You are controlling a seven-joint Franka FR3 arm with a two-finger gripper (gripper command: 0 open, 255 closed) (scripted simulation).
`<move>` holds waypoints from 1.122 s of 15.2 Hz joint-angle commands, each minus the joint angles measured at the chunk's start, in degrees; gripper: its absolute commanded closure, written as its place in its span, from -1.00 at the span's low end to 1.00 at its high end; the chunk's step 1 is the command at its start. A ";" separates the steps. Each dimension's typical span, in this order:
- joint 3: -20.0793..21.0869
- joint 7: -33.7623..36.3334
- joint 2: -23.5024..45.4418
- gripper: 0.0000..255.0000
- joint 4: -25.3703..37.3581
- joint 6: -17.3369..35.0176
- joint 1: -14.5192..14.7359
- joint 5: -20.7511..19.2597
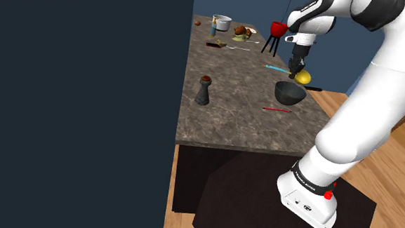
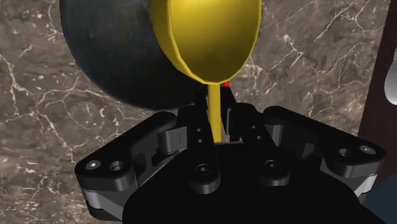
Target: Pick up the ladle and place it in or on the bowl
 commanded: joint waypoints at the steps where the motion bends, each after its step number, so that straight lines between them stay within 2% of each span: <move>1: -0.92 -3.50 2.42 1.00 2.46 -0.31 -2.07 1.17; 5: -2.03 -9.89 7.79 1.00 8.50 -1.64 -6.75 3.97; 17: -0.70 -11.01 12.07 1.00 4.12 6.28 -7.83 6.76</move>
